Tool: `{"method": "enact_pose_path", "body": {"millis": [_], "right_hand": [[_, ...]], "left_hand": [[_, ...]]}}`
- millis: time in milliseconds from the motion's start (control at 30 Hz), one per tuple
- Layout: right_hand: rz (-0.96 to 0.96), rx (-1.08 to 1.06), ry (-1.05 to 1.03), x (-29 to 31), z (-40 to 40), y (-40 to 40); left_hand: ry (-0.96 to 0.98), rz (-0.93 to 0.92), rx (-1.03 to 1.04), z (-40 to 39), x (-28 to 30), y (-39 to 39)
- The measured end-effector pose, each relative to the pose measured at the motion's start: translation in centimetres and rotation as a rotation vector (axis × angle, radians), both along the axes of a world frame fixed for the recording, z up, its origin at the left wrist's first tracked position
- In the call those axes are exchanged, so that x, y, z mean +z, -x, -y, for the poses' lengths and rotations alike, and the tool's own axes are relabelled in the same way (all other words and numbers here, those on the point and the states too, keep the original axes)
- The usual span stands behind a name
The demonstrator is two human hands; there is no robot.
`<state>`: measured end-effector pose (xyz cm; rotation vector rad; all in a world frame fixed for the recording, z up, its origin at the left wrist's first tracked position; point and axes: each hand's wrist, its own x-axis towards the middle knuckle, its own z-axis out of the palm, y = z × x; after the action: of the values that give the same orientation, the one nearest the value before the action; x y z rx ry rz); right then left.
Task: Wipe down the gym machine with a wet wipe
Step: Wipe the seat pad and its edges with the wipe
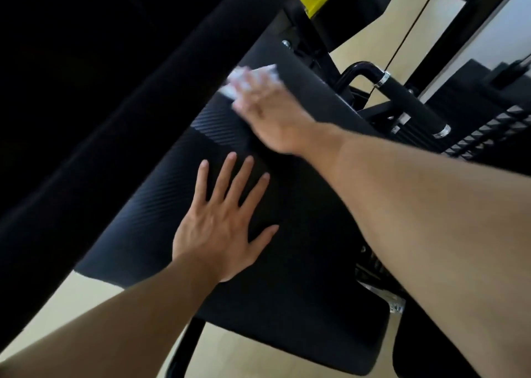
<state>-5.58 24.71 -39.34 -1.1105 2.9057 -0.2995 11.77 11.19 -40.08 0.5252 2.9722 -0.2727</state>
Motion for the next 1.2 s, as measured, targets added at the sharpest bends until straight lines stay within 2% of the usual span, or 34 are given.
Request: {"method": "enact_pose_path", "body": {"millis": [67,100,133,200,300,367,433,500,533,567,667,700,767,800,867,967,1100,1133,1200], "right_hand": [[0.023,-0.187,-0.040,-0.1,-2.4,2.7],[0.018,-0.195,-0.023,0.1,-2.5,2.7],[-0.033,-0.128,0.012,0.2,-1.7,1.8],[-0.124,0.164,0.072,0.2,0.2,-1.8],[0.035,0.464,0.008,1.2,-0.3,-5.4],[-0.031,0.362,0.006,1.3,-1.4,-2.4],[-0.027,0.020,-0.008,0.9,-2.1,2.2],[0.077,-0.252,0.014,1.2,-1.4,4.3],[0.067,-0.266,0.049,1.4,0.2,3.5],[0.029,-0.189,0.069,1.6,1.8,2.2],[0.061,0.155,0.062,1.5,2.5,-1.6],[0.026,0.150,0.065,1.3,1.3,-0.9],[0.002,-0.125,0.051,0.9,-1.4,2.5],[0.066,-0.272,0.020,1.0,-2.9,4.2],[0.204,-0.382,0.014,1.0,-4.0,6.4],[0.192,-0.333,0.102,1.1,-0.7,4.6],[0.065,-0.019,0.143,-0.5,0.8,-1.8],[0.053,-0.010,0.138,-1.0,-0.3,-3.1],[0.098,-0.157,0.164,-2.5,-3.7,-5.5]], "left_hand": [[0.015,0.010,0.000,-0.1,0.0,0.1],[0.020,0.016,-0.004,-0.1,-0.1,0.2],[0.022,0.019,-0.004,-0.2,0.0,0.3],[0.023,0.033,0.001,-0.3,0.2,0.3],[0.024,0.048,-0.016,-0.2,0.3,0.1],[0.010,0.040,-0.034,-0.2,0.2,0.1],[0.011,0.025,-0.031,-0.1,0.0,0.0],[0.027,0.025,-0.033,-0.1,-0.2,0.1],[0.031,0.025,-0.034,-0.1,-0.3,0.1],[0.032,0.025,-0.032,-0.1,-0.3,0.0],[0.033,0.022,-0.022,-0.1,-0.2,0.0],[0.031,0.017,-0.022,-0.2,-0.2,0.0],[0.020,0.000,-0.030,-0.1,-0.3,-0.1],[0.013,-0.013,-0.032,0.0,-0.4,-0.2],[0.008,-0.032,-0.037,0.1,-0.6,-0.2],[0.014,-0.047,-0.036,0.1,-0.7,-0.2],[0.021,-0.052,-0.029,-0.1,-0.7,-0.3],[0.021,-0.057,-0.028,0.0,-0.7,-0.3],[0.019,-0.070,-0.029,0.0,-0.7,-0.3]]}}
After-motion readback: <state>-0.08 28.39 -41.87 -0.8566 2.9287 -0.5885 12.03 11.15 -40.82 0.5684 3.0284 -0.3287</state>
